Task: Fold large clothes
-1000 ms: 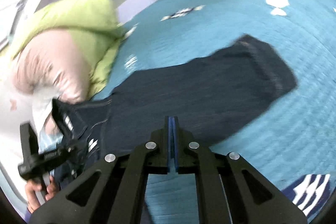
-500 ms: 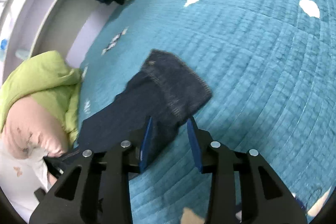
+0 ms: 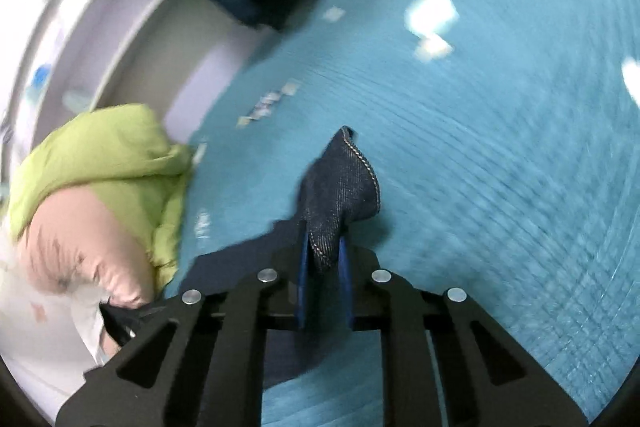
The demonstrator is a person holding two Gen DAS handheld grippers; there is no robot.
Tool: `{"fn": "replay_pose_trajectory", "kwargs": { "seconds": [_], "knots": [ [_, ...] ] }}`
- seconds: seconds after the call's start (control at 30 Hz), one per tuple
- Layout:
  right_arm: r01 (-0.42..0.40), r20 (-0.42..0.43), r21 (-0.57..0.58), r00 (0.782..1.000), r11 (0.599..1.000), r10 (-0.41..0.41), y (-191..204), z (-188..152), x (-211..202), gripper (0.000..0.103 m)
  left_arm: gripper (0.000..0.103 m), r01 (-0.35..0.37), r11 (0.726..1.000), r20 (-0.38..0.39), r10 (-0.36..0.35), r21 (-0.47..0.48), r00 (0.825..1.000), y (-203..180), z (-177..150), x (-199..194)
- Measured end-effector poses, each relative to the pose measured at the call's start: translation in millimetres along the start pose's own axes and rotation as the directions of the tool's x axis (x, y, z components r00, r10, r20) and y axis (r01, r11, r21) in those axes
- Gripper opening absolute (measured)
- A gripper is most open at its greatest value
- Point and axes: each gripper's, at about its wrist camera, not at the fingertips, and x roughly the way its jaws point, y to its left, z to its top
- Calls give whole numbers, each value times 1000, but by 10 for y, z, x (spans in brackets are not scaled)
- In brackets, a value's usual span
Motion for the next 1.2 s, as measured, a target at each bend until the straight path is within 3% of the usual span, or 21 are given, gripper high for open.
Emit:
{"fn": "replay_pose_trajectory", "kwargs": {
  "seconds": [0.17, 0.27, 0.47, 0.57, 0.73, 0.87, 0.97, 1.1, 1.17, 1.2],
  "knots": [
    [-101, 26, -134, 994, 986, 106, 716, -60, -227, 12, 18, 55, 997, -1, -55, -62, 998, 140, 19, -77],
    [-160, 13, -202, 986, 966, 166, 1204, -187, -277, 12, 18, 117, 987, 50, -112, -107, 992, 247, 2, -263],
    [-281, -67, -270, 960, 921, 273, 2010, -622, -171, 12, 18, 60, 987, 140, -39, -148, 989, 734, -45, -727],
    [-328, -130, -295, 944, 897, 303, 2386, -933, -8, 12, 18, -5, 983, 172, 37, -185, 984, 1105, -176, -1006],
    [-396, -233, -331, 914, 856, 333, 2908, -1517, 257, 12, 18, -90, 953, 181, 147, -289, 973, 1844, -480, -1371],
    [-466, -342, -350, 871, 813, 352, 3306, -2073, 485, 12, 18, -137, 922, 167, 208, -362, 964, 2338, -750, -1573],
    [-498, -414, -362, 843, 788, 343, 3568, -2481, 640, 13, 18, -157, 908, 153, 232, -389, 961, 2589, -876, -1664],
    [-491, -517, -366, 814, 791, 266, 3738, -3012, 1003, 15, 18, -176, 891, 122, 248, -419, 961, 2827, -956, -1681],
    [-450, -557, -395, 811, 801, 181, 3724, -3266, 1197, 19, 18, -186, 885, 107, 253, -426, 961, 2891, -998, -1662],
    [-428, -586, -400, 799, 811, 132, 3691, -3378, 1308, 24, 18, -181, 883, 101, 247, -433, 964, 2924, -1022, -1646]
  ]
}}
